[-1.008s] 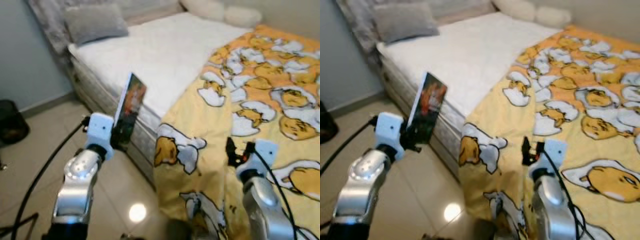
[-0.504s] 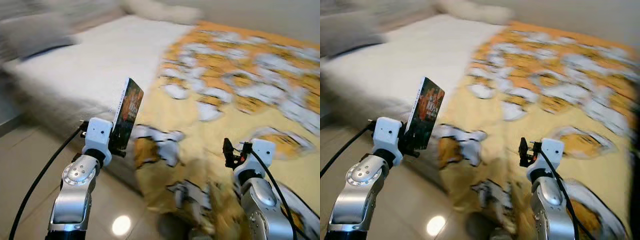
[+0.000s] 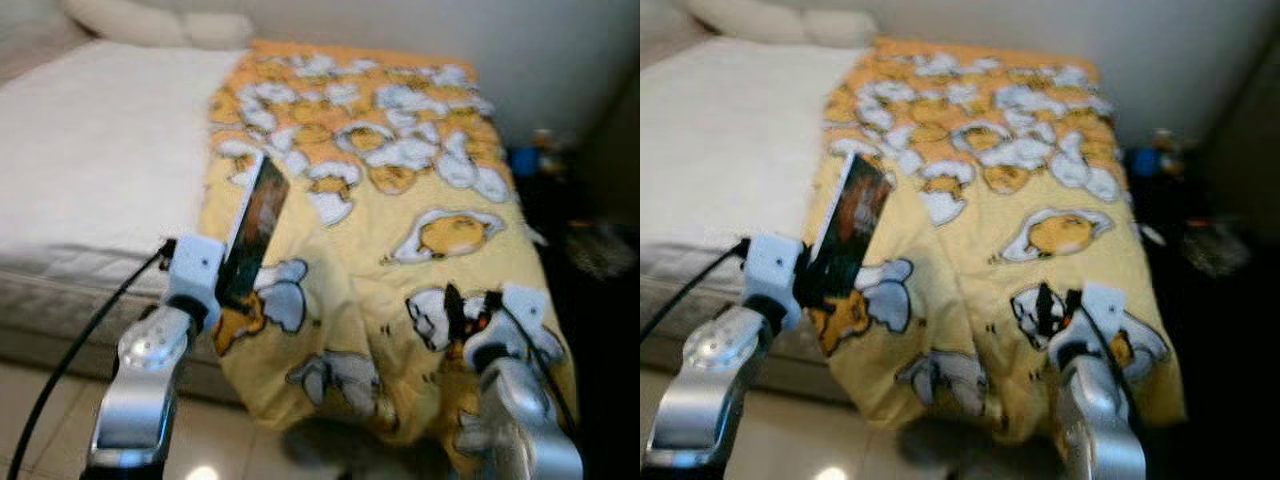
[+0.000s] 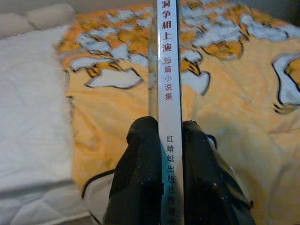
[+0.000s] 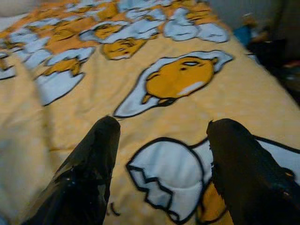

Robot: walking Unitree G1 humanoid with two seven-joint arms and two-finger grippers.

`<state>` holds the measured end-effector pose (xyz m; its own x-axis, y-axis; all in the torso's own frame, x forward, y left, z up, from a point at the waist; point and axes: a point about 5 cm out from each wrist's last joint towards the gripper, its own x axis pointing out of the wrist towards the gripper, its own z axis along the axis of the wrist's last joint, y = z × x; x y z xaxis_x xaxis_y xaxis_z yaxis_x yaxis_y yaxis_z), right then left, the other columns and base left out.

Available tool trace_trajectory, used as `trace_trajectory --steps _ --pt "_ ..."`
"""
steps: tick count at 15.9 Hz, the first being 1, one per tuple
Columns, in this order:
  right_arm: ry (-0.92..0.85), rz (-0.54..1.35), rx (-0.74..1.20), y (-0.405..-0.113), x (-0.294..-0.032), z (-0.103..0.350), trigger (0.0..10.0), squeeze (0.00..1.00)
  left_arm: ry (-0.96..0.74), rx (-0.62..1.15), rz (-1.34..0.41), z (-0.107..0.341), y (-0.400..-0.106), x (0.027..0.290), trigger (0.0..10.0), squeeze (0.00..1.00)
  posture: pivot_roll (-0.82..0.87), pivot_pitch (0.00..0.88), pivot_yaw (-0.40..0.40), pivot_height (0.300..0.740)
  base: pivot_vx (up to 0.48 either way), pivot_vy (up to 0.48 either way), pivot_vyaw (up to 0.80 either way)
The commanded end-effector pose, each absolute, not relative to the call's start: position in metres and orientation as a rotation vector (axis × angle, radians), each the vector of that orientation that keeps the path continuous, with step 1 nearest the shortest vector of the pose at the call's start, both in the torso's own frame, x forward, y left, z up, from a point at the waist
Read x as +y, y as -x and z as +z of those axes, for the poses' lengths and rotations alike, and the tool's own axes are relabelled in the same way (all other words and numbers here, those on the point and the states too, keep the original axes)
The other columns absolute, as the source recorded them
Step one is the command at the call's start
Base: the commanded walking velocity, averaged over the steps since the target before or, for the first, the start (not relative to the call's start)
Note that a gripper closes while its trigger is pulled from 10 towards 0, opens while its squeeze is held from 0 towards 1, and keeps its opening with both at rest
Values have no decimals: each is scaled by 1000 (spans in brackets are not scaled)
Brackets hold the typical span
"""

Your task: Clean up the room

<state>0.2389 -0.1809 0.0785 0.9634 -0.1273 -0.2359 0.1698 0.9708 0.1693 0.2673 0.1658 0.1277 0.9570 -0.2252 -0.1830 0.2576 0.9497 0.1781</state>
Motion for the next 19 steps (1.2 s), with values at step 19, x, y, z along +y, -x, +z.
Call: trace_trajectory --steps 19 --pt "-195 -93 218 -248 -171 78 10000 0 -220 125 -238 140 -266 169 10000 0 -131 10 1 740 0 417 -694"
